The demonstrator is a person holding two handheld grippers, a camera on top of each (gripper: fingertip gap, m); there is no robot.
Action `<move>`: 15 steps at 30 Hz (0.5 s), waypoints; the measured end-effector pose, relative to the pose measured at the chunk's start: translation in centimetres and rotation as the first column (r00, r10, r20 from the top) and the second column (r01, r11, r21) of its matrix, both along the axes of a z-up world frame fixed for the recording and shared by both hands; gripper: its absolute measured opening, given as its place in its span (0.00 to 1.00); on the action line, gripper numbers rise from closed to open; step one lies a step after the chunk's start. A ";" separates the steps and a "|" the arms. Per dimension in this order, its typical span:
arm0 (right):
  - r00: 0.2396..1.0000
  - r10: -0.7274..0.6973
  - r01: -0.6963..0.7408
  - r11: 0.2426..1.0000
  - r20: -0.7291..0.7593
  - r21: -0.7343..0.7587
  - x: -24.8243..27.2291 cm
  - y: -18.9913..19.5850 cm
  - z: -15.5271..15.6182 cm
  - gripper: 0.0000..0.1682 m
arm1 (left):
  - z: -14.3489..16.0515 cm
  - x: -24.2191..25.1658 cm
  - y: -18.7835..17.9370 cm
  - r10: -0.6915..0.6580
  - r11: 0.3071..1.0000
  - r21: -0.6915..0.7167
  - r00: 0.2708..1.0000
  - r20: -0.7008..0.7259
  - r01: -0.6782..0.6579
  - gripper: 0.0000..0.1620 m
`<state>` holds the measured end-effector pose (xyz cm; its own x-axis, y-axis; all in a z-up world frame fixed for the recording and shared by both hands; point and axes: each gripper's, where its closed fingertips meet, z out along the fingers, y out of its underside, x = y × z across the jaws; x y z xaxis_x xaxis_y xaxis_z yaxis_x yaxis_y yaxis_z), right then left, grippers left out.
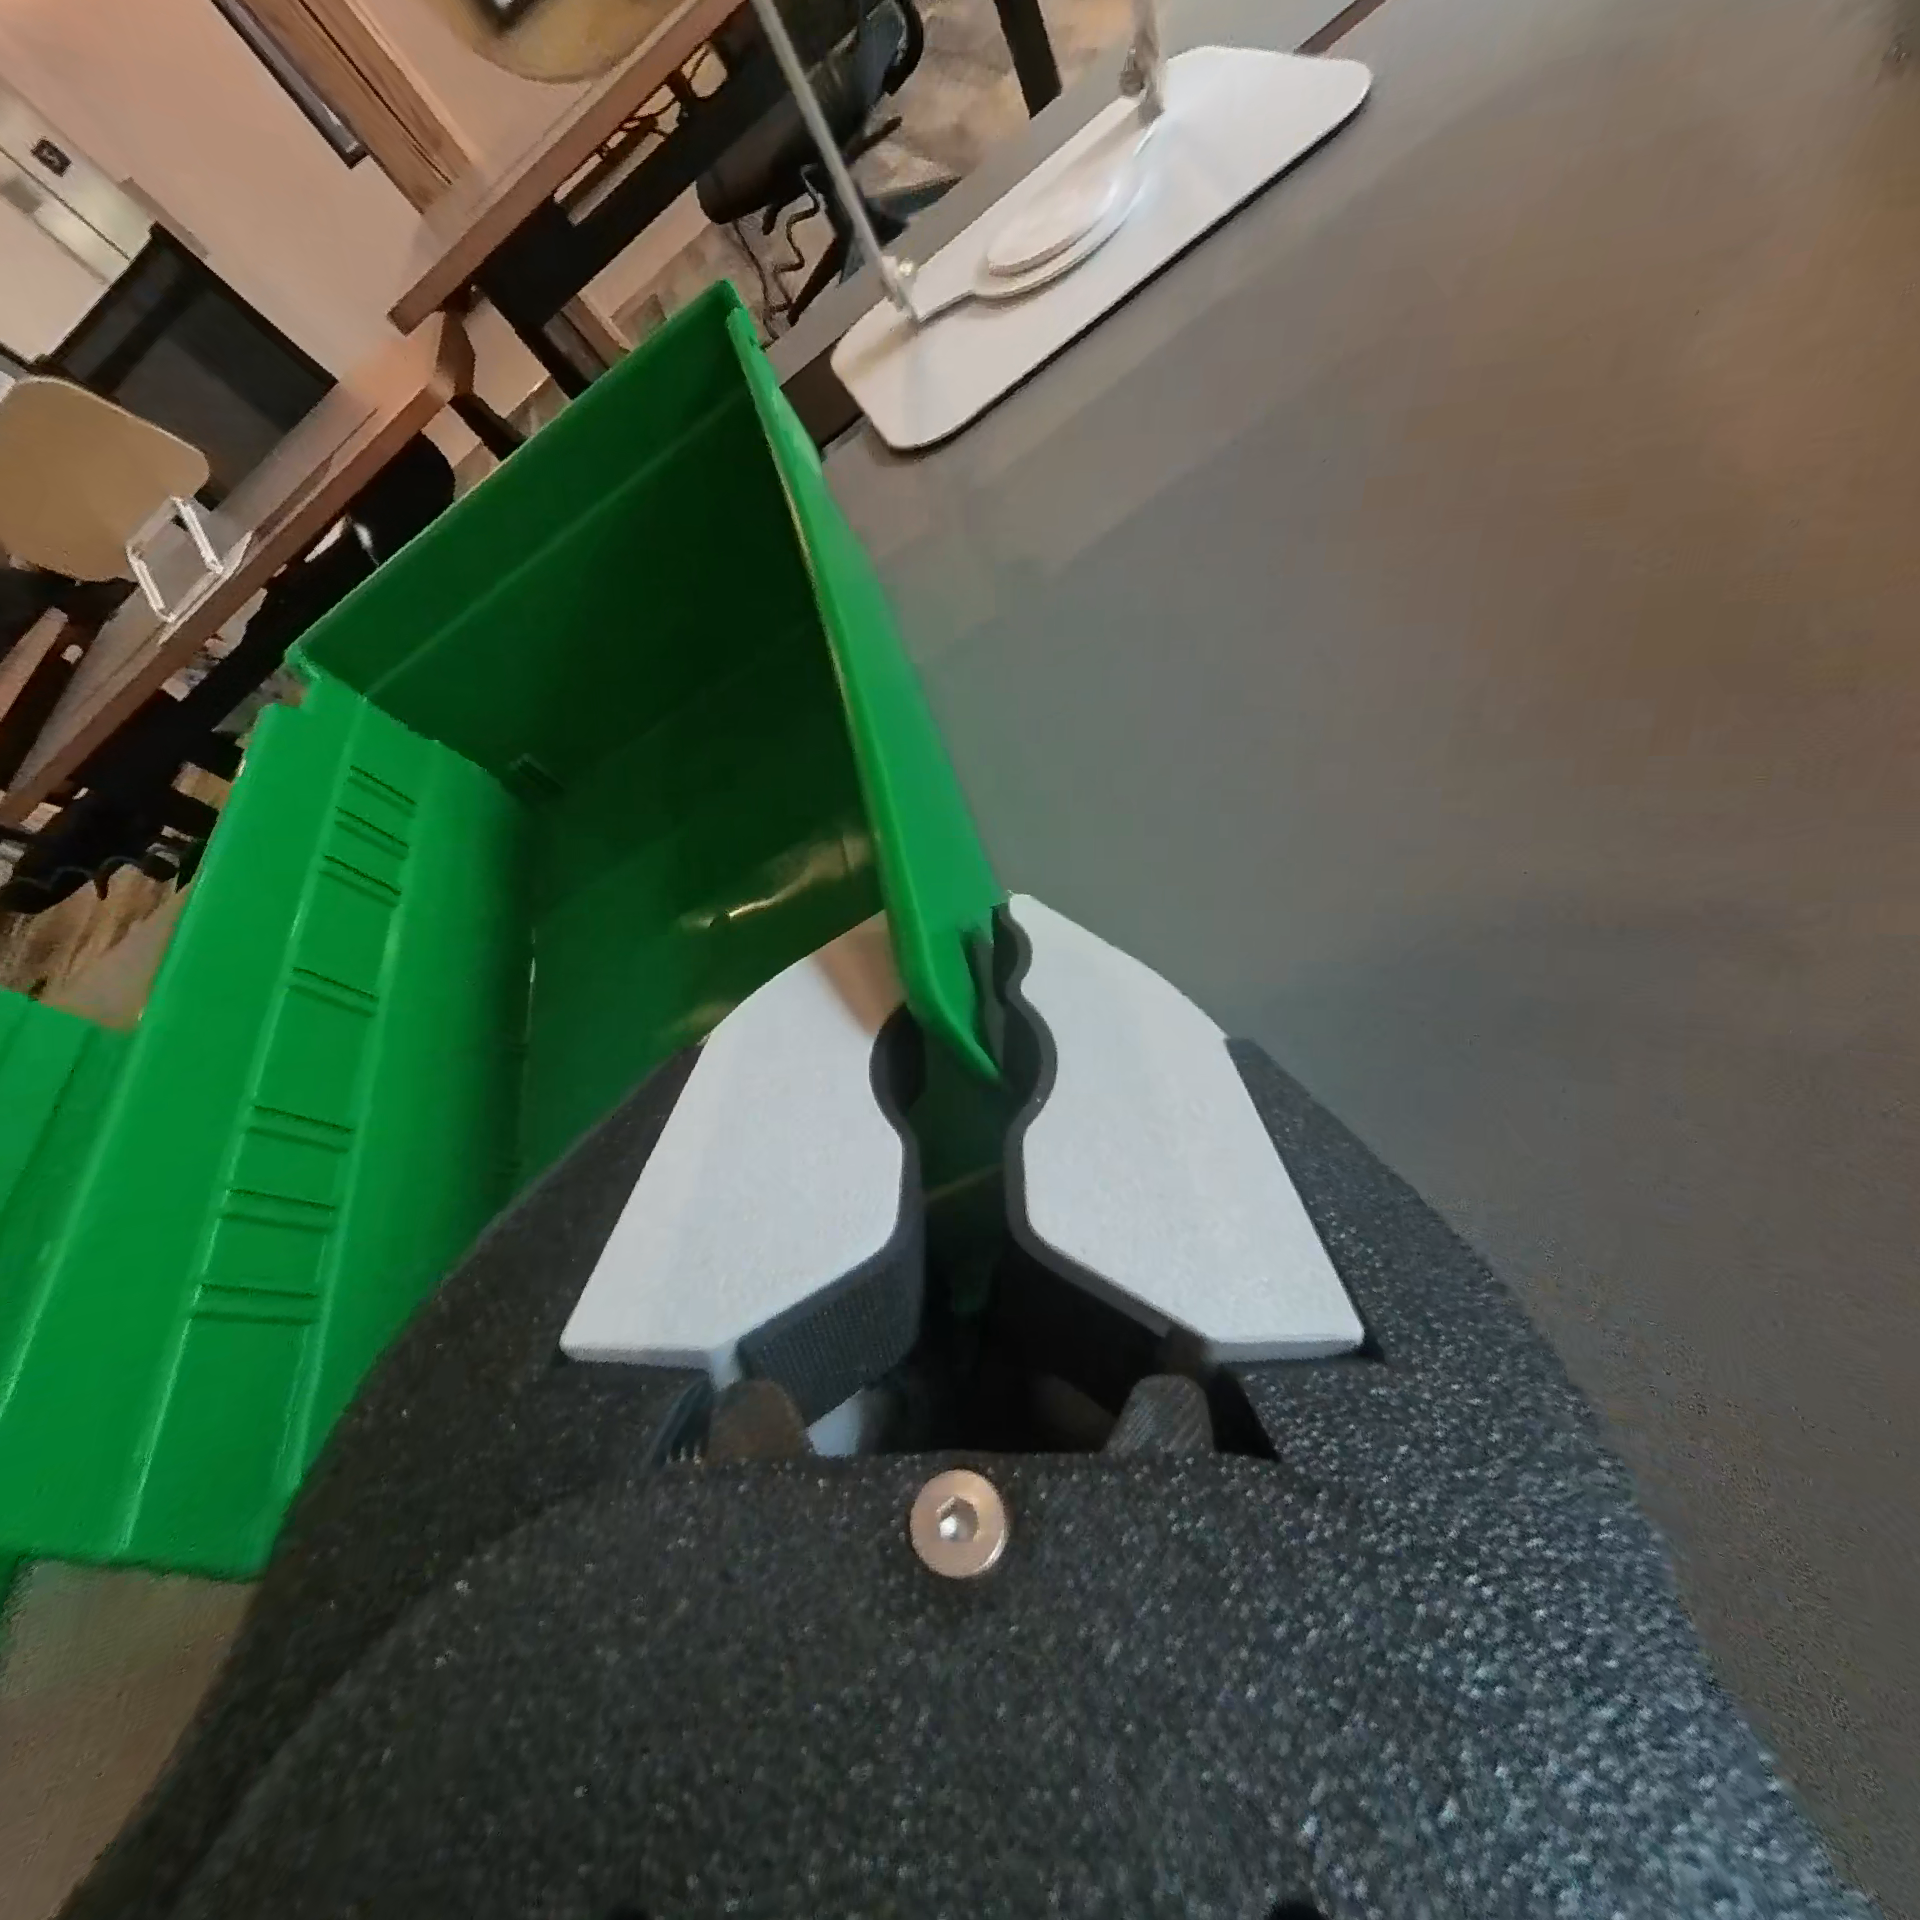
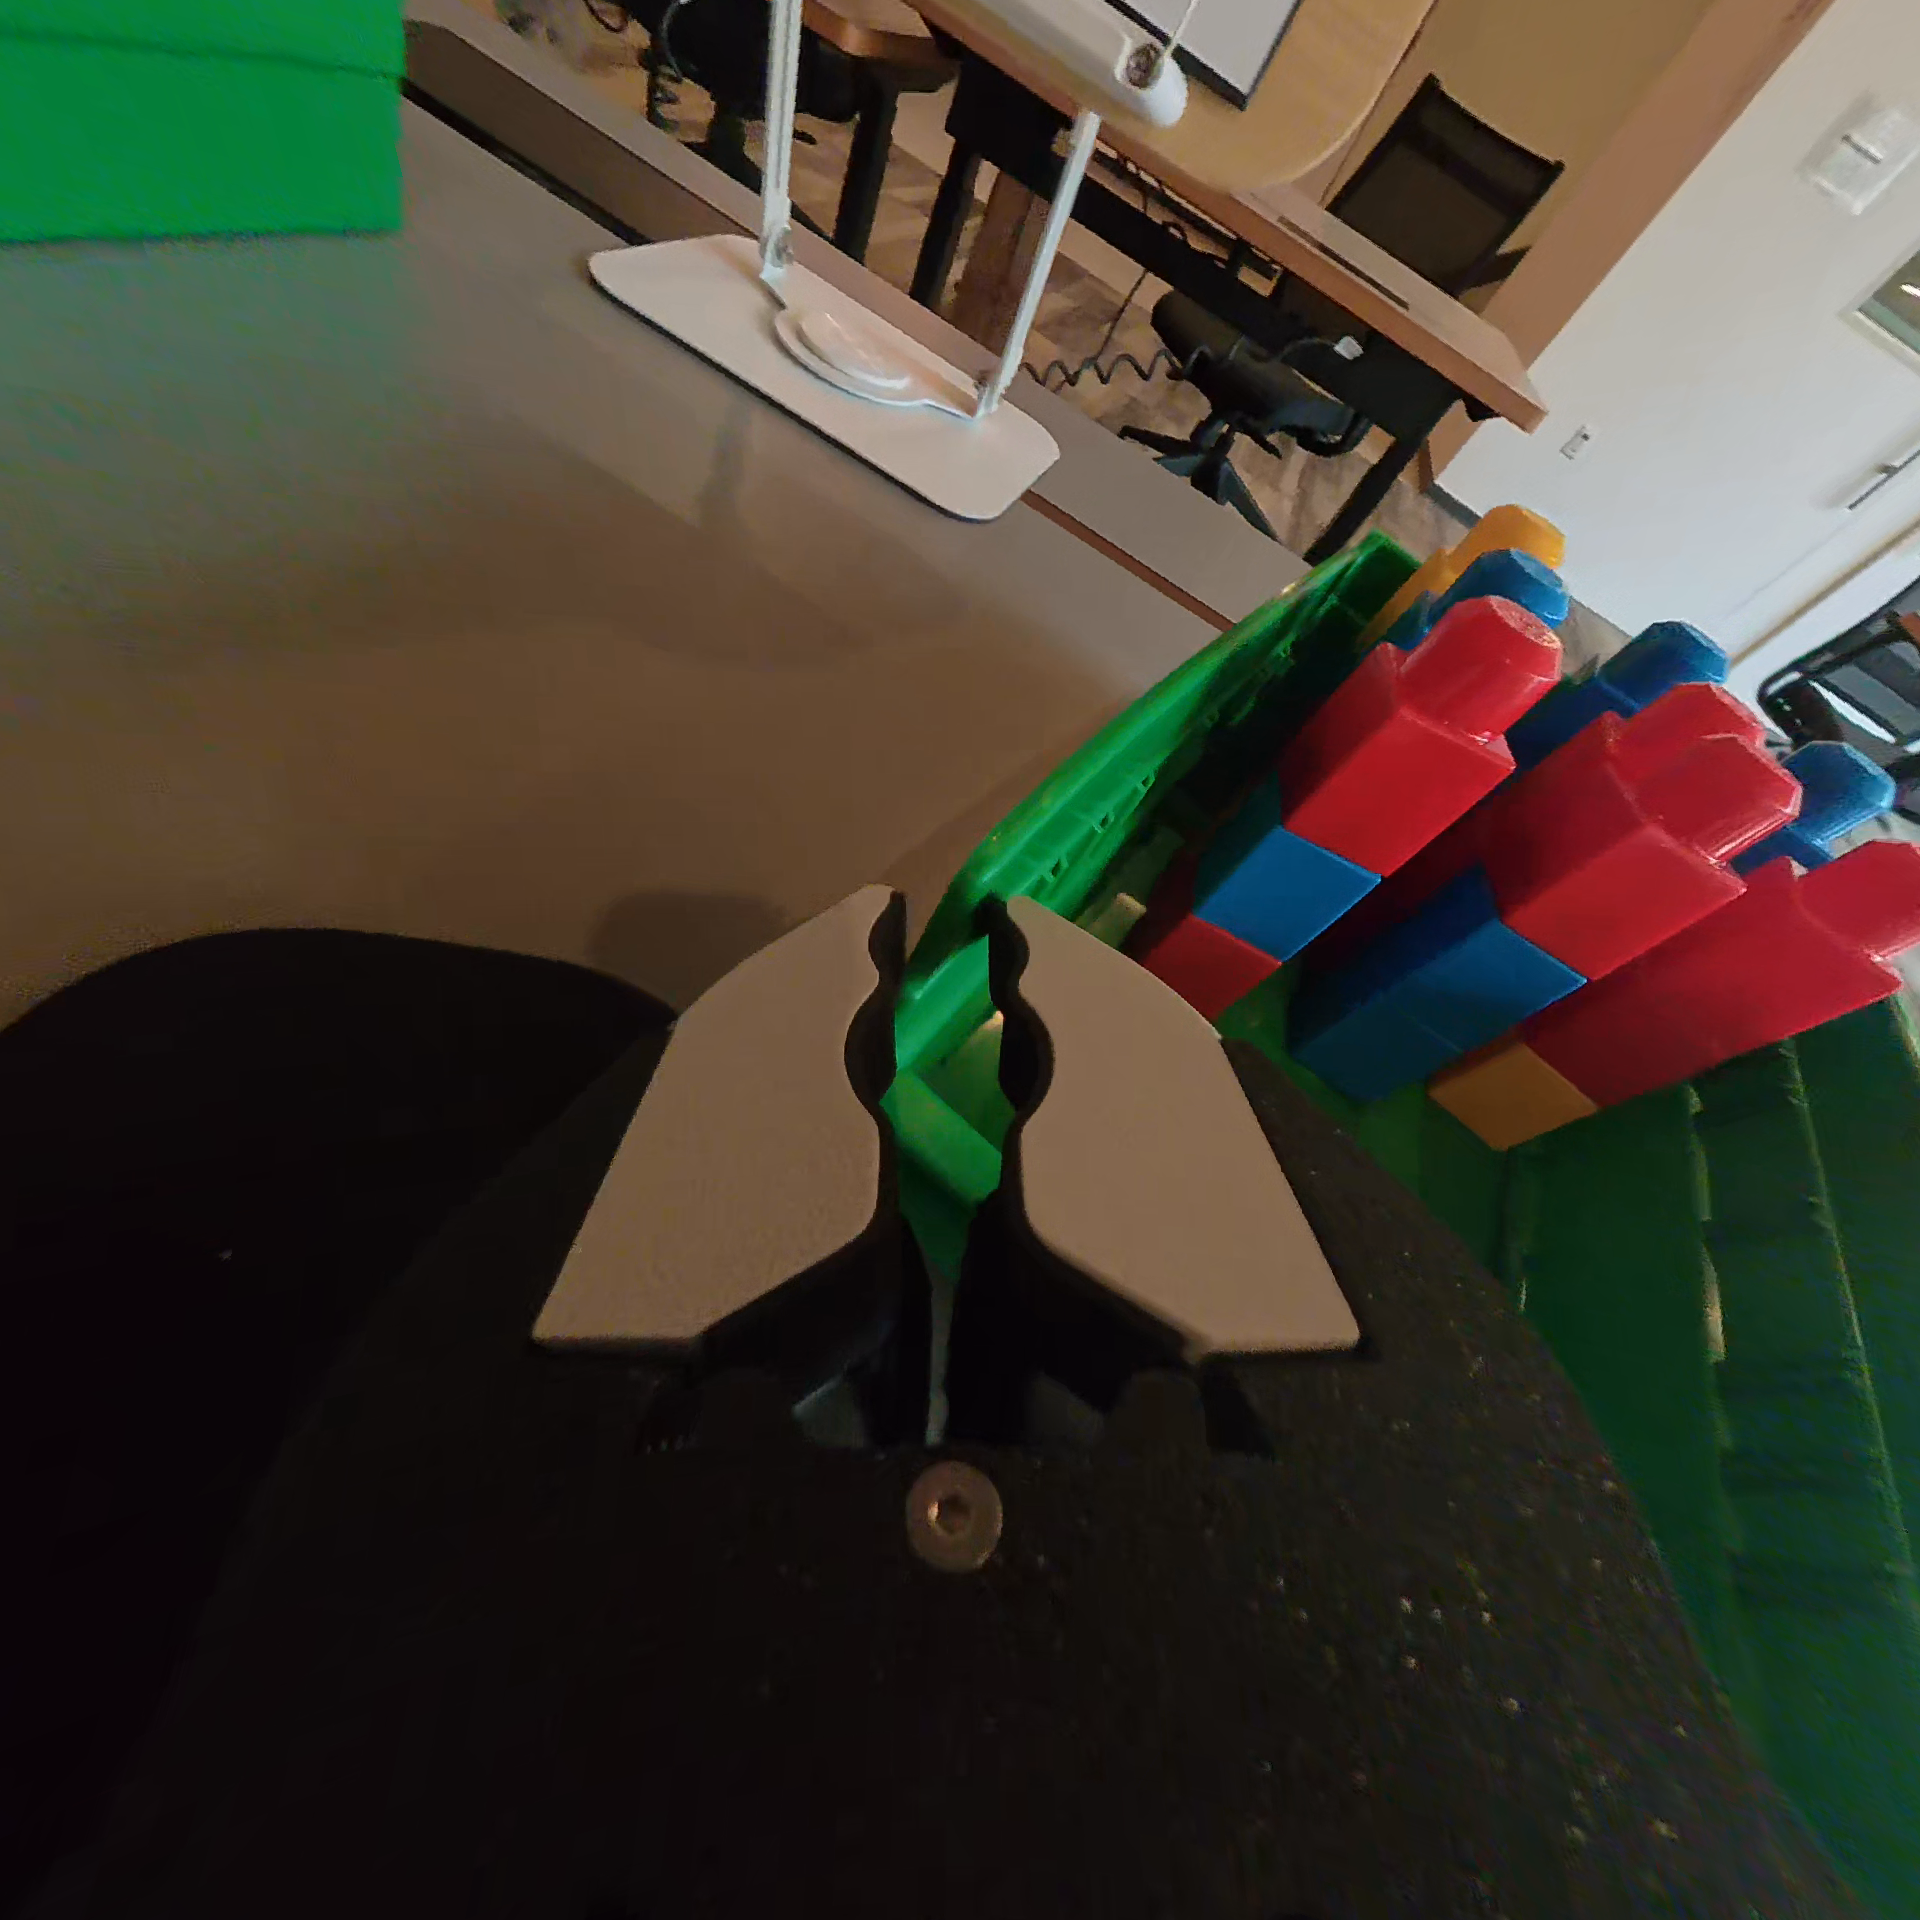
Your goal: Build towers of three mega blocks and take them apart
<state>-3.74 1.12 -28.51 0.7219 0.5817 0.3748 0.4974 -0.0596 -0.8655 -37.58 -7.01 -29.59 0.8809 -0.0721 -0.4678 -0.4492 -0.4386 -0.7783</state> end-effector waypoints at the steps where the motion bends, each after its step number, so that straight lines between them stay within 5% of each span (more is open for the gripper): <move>1: 1.000 0.011 -0.011 1.000 -0.004 -0.002 -0.3 0.0 0.0 0.09 | 0.0 0.5 0.3 -0.005 1.000 -0.004 1.000 0.000 0.005 0.06; 15: 0.979 0.203 -0.203 0.979 -0.004 -0.031 -6.0 -0.5 0.0 0.11 | -0.3 6.0 3.3 -0.003 0.998 -0.066 0.999 -0.045 0.000 0.09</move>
